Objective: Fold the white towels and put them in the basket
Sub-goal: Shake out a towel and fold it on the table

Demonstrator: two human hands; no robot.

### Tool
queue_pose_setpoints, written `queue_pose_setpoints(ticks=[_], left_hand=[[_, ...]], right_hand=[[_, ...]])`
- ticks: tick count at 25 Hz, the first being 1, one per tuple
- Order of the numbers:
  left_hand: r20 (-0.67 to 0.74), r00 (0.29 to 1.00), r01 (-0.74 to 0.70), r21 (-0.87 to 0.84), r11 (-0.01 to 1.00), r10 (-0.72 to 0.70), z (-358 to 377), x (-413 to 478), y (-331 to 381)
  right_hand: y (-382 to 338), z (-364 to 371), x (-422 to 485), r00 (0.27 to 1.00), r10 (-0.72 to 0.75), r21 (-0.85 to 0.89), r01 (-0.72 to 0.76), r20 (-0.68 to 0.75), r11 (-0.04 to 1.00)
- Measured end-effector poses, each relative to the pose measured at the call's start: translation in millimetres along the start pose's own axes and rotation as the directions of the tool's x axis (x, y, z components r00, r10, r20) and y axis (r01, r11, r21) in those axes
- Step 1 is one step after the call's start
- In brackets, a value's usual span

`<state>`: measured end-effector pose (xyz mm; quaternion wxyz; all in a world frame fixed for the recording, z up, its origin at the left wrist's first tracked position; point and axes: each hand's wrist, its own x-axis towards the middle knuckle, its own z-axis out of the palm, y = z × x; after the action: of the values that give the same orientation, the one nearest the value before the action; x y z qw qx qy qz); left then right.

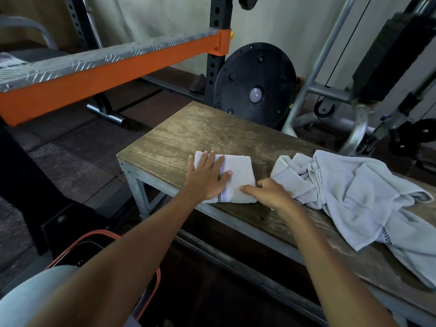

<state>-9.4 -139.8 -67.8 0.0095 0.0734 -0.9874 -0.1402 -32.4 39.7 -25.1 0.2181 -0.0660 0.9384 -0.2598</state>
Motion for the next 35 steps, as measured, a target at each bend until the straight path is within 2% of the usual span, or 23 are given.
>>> queue_pose_setpoints(ticks=[3, 6, 8, 11, 13, 15, 17, 19, 20, 22, 25, 27, 30, 33, 35], left_hand=[[-0.011, 1.000, -0.001, 0.059, 0.998, 0.002, -7, -1, -18], [-0.022, 1.000, -0.006, 0.170, 0.985, 0.010, -14, -2, -33], [-0.065, 0.996, -0.048, 0.152, 0.987, 0.059, -18, 2, -31], [-0.067, 0.986, -0.149, 0.062, 0.987, 0.153, -12, 7, -22], [-0.023, 0.990, -0.140, 0.067, 0.988, 0.142, -5, 9, -21], [-0.025, 0.995, -0.097, 0.068, 0.993, 0.098, -1, 12, -23], [-0.044, 0.996, -0.077, 0.063, 0.995, 0.080, 1, 14, -23], [-0.067, 0.995, -0.074, 0.059, 0.996, 0.078, 3, 15, -22], [-0.072, 0.994, -0.073, 0.059, 0.996, 0.077, 4, 15, -21], [-0.076, 0.995, -0.060, 0.058, 0.997, 0.064, 3, 14, -21], [-0.088, 0.995, -0.035, 0.058, 0.998, 0.040, 2, 13, -16], [-0.089, 0.995, -0.032, 0.054, 0.998, 0.037, 3, 13, -14], [-0.085, 0.996, -0.035, 0.042, 0.998, 0.039, 3, 13, -14], [-0.081, 0.996, -0.037, 0.043, 0.998, 0.041, 3, 12, -14], [-0.085, 0.996, -0.036, 0.036, 0.999, 0.039, 3, 11, -14]], right_hand=[[-10, 11, -3, 0.998, -0.064, -0.006, 0.064, 0.004, 0.998], [-22, 21, -11, 0.992, -0.120, 0.263, 0.106, 0.039, 0.959], [-25, 24, -16, 0.984, -0.147, 0.398, 0.097, 0.096, 0.912], [-25, 25, -16, 0.983, -0.139, 0.345, 0.089, 0.123, 0.934], [-23, 22, -17, 0.986, -0.095, 0.258, 0.058, 0.135, 0.964], [-23, 20, -21, 0.977, -0.069, 0.250, 0.017, 0.201, 0.968], [-21, 21, -24, 0.951, -0.062, 0.418, -0.074, 0.304, 0.905], [-18, 28, -24, 0.931, -0.090, 0.646, -0.173, 0.353, 0.744], [-15, 33, -24, 0.926, -0.107, 0.698, -0.194, 0.363, 0.689], [-10, 40, -27, 0.921, -0.128, 0.690, -0.177, 0.367, 0.702], [-8, 36, -32, 0.945, -0.085, 0.604, -0.131, 0.315, 0.786], [-9, 33, -31, 0.980, -0.041, 0.573, -0.079, 0.193, 0.815], [-12, 37, -30, 0.998, -0.057, 0.622, 0.022, 0.036, 0.783], [-11, 40, -31, 0.998, -0.070, 0.715, 0.054, -0.007, 0.697], [-8, 40, -29, 0.997, -0.079, 0.707, 0.041, 0.020, 0.706]])
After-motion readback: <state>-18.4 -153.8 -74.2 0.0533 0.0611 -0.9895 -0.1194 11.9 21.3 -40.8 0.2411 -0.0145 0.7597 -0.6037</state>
